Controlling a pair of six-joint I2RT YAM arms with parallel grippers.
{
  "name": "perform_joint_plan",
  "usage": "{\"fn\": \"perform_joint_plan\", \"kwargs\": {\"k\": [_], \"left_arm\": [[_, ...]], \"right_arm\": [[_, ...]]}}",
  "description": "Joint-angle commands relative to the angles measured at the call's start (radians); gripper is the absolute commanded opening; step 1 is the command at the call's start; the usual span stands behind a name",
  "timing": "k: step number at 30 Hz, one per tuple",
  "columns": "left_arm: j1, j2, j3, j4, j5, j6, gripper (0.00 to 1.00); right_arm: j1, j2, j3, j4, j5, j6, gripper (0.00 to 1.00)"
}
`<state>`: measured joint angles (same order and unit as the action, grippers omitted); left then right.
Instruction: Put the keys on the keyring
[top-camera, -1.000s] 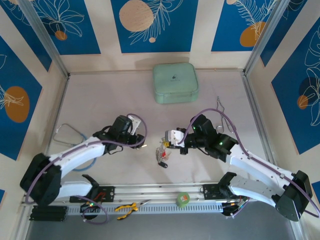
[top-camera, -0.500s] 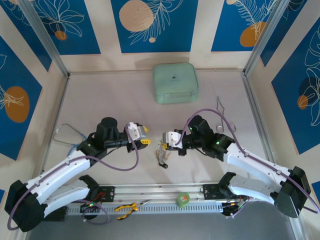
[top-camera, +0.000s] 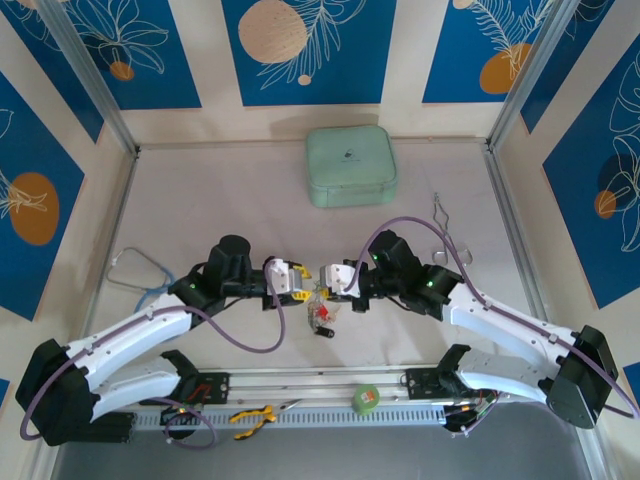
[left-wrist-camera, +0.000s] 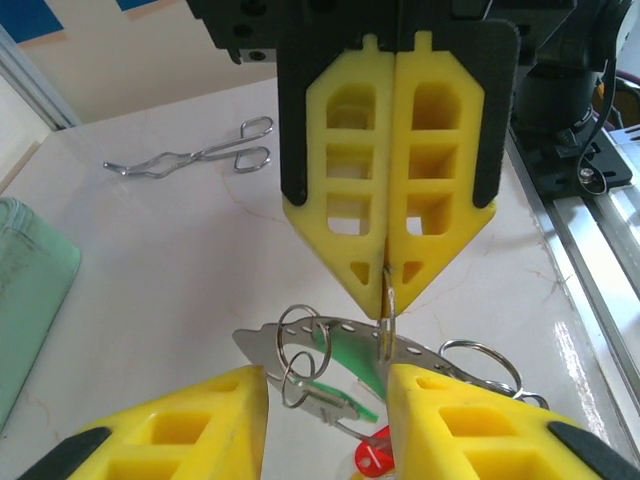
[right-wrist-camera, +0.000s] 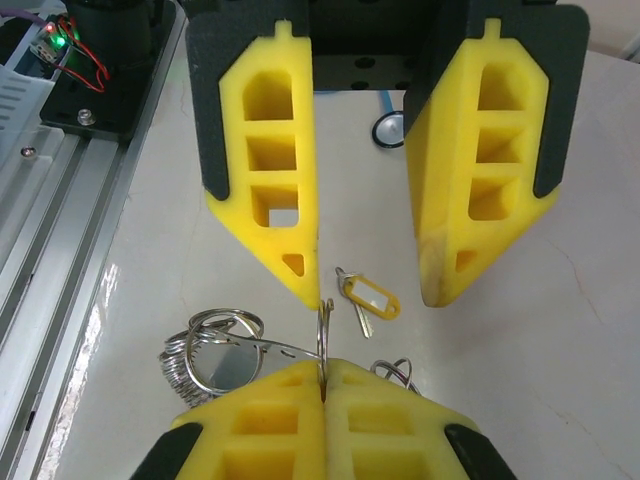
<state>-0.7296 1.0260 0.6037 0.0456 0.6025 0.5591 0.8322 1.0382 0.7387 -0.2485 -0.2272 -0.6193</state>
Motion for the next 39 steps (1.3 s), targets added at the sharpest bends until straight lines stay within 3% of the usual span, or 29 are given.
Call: {"fn": "perform_joint_plan", "kwargs": {"k": [1, 6, 14, 25, 28, 32, 39], "left_arm": [[-0.009, 0.006, 0.038, 0.020, 0.045, 0.023, 0.36], [-0.009, 0.007, 0.040, 0.017, 0.051, 0.019, 0.27], [-0.010, 0.018, 0.044, 0.027, 0.064, 0.012, 0.27], [-0.012, 0.021, 0.050, 0.010, 0.069, 0.013, 0.00], [-0.012, 0.020, 0.042, 0.023, 0.071, 0.007, 0.00], [-0.012, 0.016, 0.018, 0.082, 0.082, -0.016, 0.00], [-0.011, 0.017, -0.006, 0.127, 0.086, -0.030, 0.00]], "right_arm": [[0.010, 0.006, 0.041, 0.012, -0.009, 0.007, 0.00], [0.014, 0.016, 0.049, 0.013, -0.003, 0.010, 0.00], [0.025, 0.029, 0.057, 0.015, 0.011, 0.013, 0.00], [0.035, 0.027, 0.045, 0.062, 0.007, 0.032, 0.00], [0.028, 0.019, 0.010, 0.122, -0.014, 0.048, 0.01], [0.006, 0.027, -0.021, 0.158, -0.064, 0.042, 0.17], [-0.011, 0.058, -0.022, 0.162, -0.092, 0.026, 0.17]]}}
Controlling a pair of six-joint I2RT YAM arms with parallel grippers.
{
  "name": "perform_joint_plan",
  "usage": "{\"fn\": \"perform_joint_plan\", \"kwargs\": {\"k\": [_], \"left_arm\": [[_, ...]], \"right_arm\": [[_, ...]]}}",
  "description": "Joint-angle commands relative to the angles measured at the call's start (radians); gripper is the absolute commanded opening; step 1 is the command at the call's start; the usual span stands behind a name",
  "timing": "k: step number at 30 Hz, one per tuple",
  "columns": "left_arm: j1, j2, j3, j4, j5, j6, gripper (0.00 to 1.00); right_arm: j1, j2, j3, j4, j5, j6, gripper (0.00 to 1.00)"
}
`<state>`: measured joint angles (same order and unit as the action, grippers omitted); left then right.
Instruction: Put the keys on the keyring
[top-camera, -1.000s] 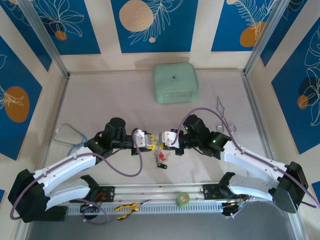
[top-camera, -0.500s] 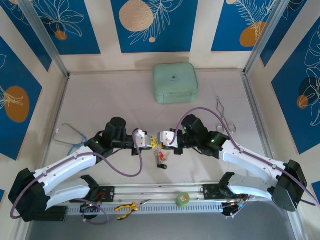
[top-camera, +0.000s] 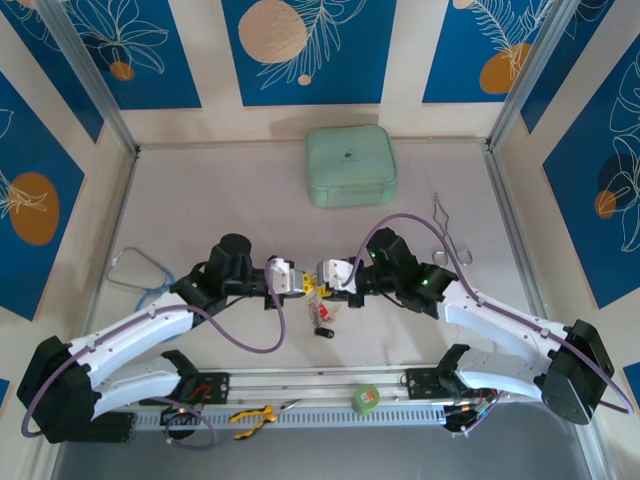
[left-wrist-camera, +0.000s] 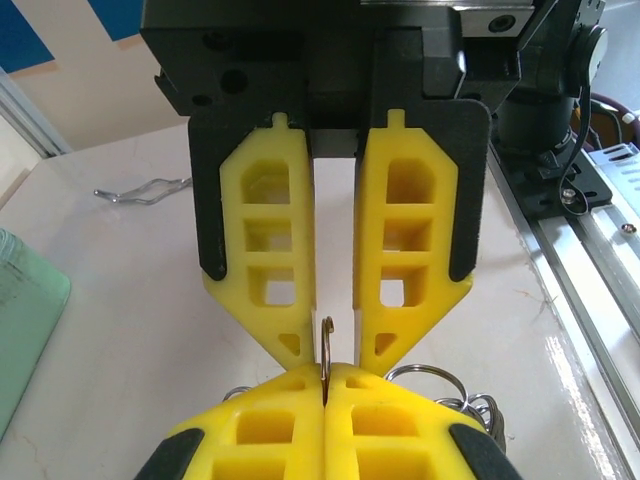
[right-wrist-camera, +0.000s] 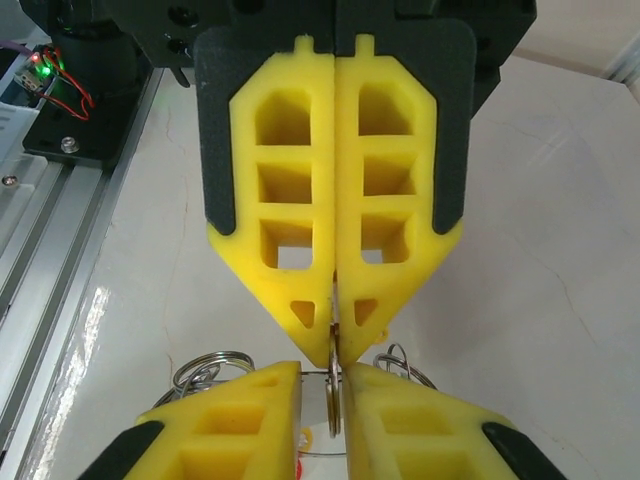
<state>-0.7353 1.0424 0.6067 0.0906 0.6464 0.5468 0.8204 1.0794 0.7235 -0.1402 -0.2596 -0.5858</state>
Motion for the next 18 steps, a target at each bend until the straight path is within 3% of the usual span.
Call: {"fn": "perform_joint_plan", "kwargs": {"k": [1, 5, 10, 11, 13, 14, 16, 18], "left_arm": [[-0.006, 0.002, -0.011, 0.086, 0.042, -0.019, 0.00], [-0.006, 0.001, -0.019, 0.095, 0.044, -0.021, 0.00], [-0.006, -0.009, -0.022, 0.085, 0.031, -0.015, 0.00], [-0.006, -0.015, -0.022, 0.078, 0.014, -0.014, 0.08], [-0.006, -0.039, -0.029, 0.065, -0.031, -0.016, 0.44], [-0.006, -0.061, -0.039, 0.061, -0.059, -0.021, 0.54], [-0.007, -0.110, -0.058, 0.052, -0.125, -0.048, 0.65], [-0.006, -0.163, -0.073, 0.034, -0.192, -0.097, 0.70]], "right_arm": [[0.000, 0.020, -0.007, 0.054, -0.059, -0.009, 0.14], [-0.006, 0.029, -0.011, 0.065, -0.061, -0.008, 0.00], [-0.013, 0.024, -0.020, 0.072, -0.057, -0.011, 0.00], [-0.015, 0.022, -0.021, 0.072, -0.054, -0.014, 0.00], [-0.018, 0.019, -0.023, 0.070, -0.043, -0.016, 0.00], [-0.019, 0.016, -0.023, 0.066, -0.037, -0.018, 0.00], [-0.023, 0.011, -0.024, 0.059, -0.032, -0.019, 0.00], [-0.026, 0.004, -0.027, 0.052, -0.032, -0.023, 0.00]]}}
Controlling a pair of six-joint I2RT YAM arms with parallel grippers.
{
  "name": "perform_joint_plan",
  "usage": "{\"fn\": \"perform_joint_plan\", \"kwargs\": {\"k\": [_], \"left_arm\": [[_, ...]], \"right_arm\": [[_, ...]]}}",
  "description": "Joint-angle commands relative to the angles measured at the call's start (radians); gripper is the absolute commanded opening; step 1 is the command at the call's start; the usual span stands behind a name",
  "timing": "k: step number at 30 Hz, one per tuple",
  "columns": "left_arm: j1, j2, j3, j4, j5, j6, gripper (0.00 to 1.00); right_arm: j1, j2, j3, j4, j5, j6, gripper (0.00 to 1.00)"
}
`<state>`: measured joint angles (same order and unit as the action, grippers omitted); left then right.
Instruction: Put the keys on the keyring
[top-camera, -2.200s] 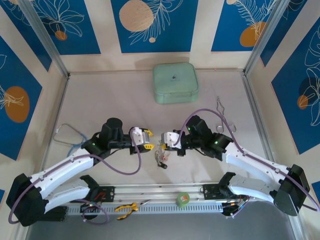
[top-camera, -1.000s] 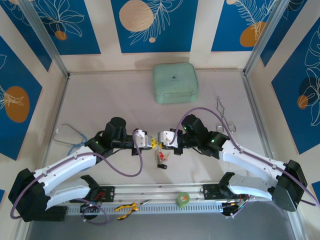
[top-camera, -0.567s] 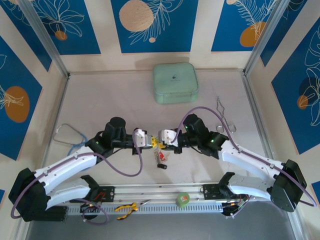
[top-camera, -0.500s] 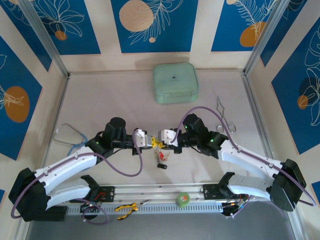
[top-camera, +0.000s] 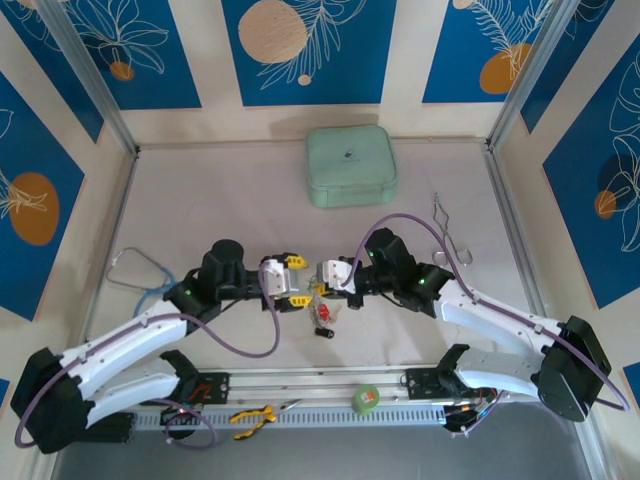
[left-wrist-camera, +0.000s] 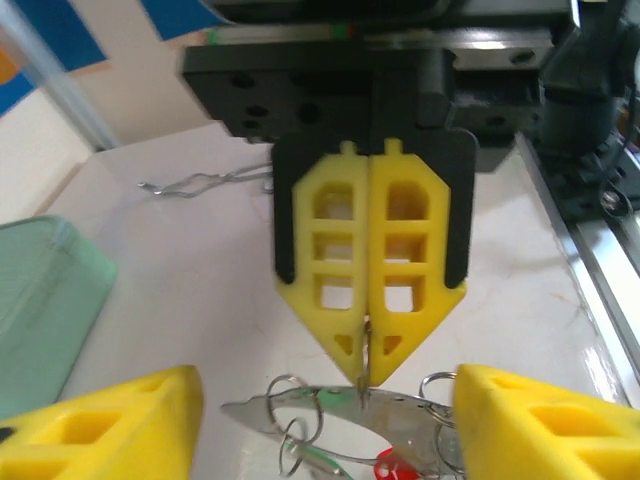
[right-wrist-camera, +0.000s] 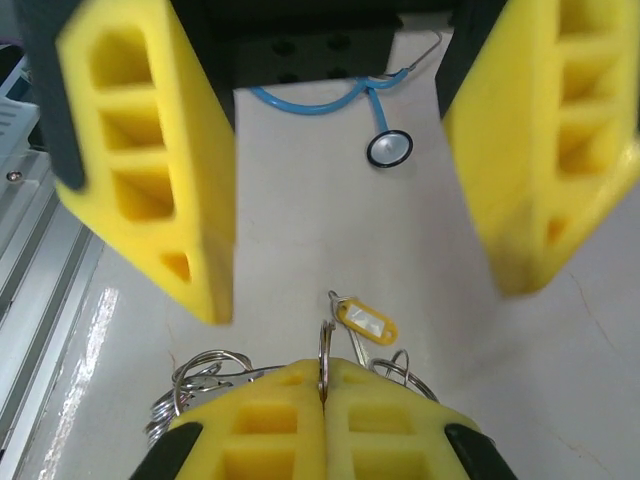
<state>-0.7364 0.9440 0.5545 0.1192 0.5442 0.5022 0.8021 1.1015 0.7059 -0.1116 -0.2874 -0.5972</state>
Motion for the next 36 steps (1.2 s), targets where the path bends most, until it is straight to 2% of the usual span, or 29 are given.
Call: {"fn": "perform_joint_plan", "kwargs": {"k": [1, 4, 7, 11, 13, 17, 22, 25, 27, 29, 31, 33, 36], "left_arm": [[-0.004, -0.093, -0.025, -0.011, -0.118, -0.075, 0.70], [-0.004, -0.168, -0.050, -0.041, -0.228, -0.180, 0.72], [-0.004, -0.204, -0.052, -0.100, -0.423, -0.347, 0.69], [-0.004, -0.167, 0.002, -0.296, -0.663, -0.627, 0.65], [-0.004, -0.129, 0.032, -0.389, -0.712, -0.731, 0.62], [-0.004, -0.015, 0.094, -0.527, -0.718, -0.932, 0.58], [-0.004, 0.167, 0.184, -0.694, -0.671, -1.053, 0.53], [-0.004, 0.241, 0.191, -0.681, -0.644, -1.098, 0.51], [-0.004, 0.293, 0.197, -0.657, -0.636, -1.134, 0.45], [-0.002, 0.348, 0.205, -0.616, -0.608, -1.208, 0.40], [-0.001, 0.392, 0.214, -0.591, -0.592, -1.282, 0.40], [-0.002, 0.422, 0.227, -0.571, -0.580, -1.298, 0.42], [-0.004, 0.426, 0.259, -0.590, -0.626, -1.170, 0.43]], "right_arm": [[-0.009, -0.020, -0.011, 0.020, -0.004, -0.014, 0.00], [-0.011, -0.023, -0.008, 0.010, -0.004, -0.018, 0.00], [-0.010, -0.025, -0.001, -0.002, -0.005, -0.020, 0.00], [-0.011, -0.026, 0.007, -0.017, -0.004, -0.022, 0.00], [-0.010, -0.029, 0.009, -0.022, -0.001, -0.021, 0.00], [-0.009, -0.029, 0.007, -0.028, 0.005, -0.027, 0.00], [-0.005, -0.034, 0.006, -0.036, 0.014, -0.023, 0.00], [-0.003, -0.038, 0.002, -0.034, 0.015, -0.026, 0.00], [-0.003, -0.038, 0.001, -0.033, 0.016, -0.028, 0.00], [-0.002, -0.038, 0.001, -0.034, 0.016, -0.028, 0.00], [0.002, -0.041, 0.001, -0.038, 0.019, -0.029, 0.00], [0.006, -0.045, 0.001, -0.043, 0.021, -0.033, 0.00], [0.008, -0.052, 0.003, -0.049, 0.026, -0.036, 0.00]]}}
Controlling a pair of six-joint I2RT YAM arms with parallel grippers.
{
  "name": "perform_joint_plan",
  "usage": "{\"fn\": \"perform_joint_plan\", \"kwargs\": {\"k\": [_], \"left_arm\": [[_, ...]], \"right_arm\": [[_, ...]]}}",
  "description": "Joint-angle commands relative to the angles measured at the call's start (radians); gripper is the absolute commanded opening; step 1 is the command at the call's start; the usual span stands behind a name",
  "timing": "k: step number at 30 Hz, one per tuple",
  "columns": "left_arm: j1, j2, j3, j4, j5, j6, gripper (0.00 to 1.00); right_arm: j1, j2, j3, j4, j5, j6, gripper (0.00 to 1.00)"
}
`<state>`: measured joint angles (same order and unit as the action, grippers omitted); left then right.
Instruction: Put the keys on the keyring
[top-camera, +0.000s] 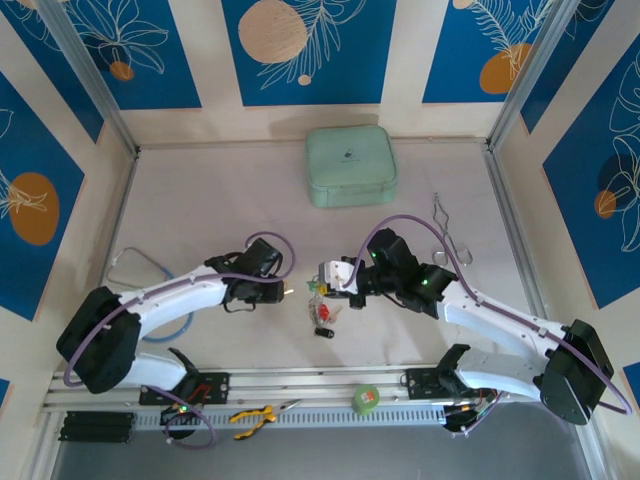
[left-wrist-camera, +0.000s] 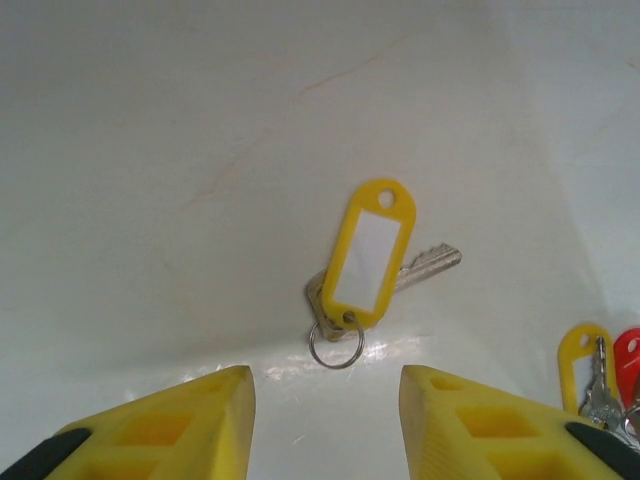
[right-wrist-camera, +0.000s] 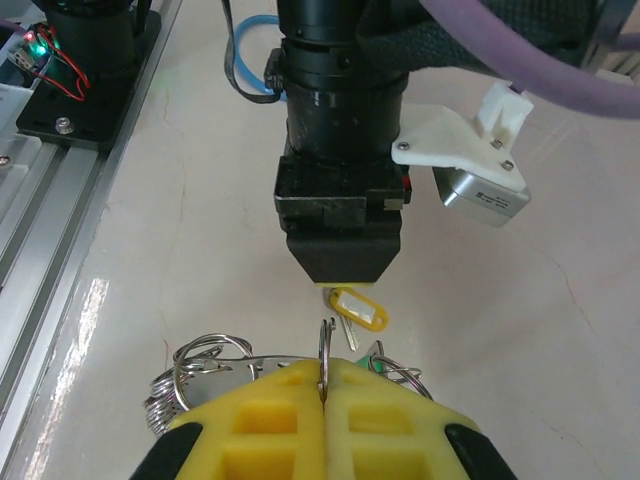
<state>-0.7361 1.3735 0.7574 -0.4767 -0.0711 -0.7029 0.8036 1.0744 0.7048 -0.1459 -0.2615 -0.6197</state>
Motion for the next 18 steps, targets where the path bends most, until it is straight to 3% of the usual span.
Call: {"fn": "perform_joint_plan", "kwargs": {"k": [1, 4, 10, 13, 18], "left_arm": [[-0.005, -0.010, 0.076, -0.001, -0.031, 0.148, 0.45], [-0.005, -0.029, 0.159, -0.077, -0.113, 0.511, 0.50], [0.003, -0.093, 0.152, -0.139, -0.102, 1.134, 0.52], [0.033, -0.083, 0.149, -0.222, -0.025, 1.252, 0.52], [0.034, 0.024, 0.127, -0.247, 0.036, 1.257, 0.51]], "right_arm": [[0.007, -0.025, 0.005, -0.017, -0.001, -0.015, 0.00], [0.008, -0.030, 0.009, -0.024, -0.001, -0.018, 0.00], [0.021, -0.043, 0.011, -0.040, 0.002, -0.029, 0.00], [0.023, -0.049, 0.018, -0.044, 0.000, -0.031, 0.00], [0.025, -0.047, 0.015, -0.044, 0.001, -0.028, 0.00]]}}
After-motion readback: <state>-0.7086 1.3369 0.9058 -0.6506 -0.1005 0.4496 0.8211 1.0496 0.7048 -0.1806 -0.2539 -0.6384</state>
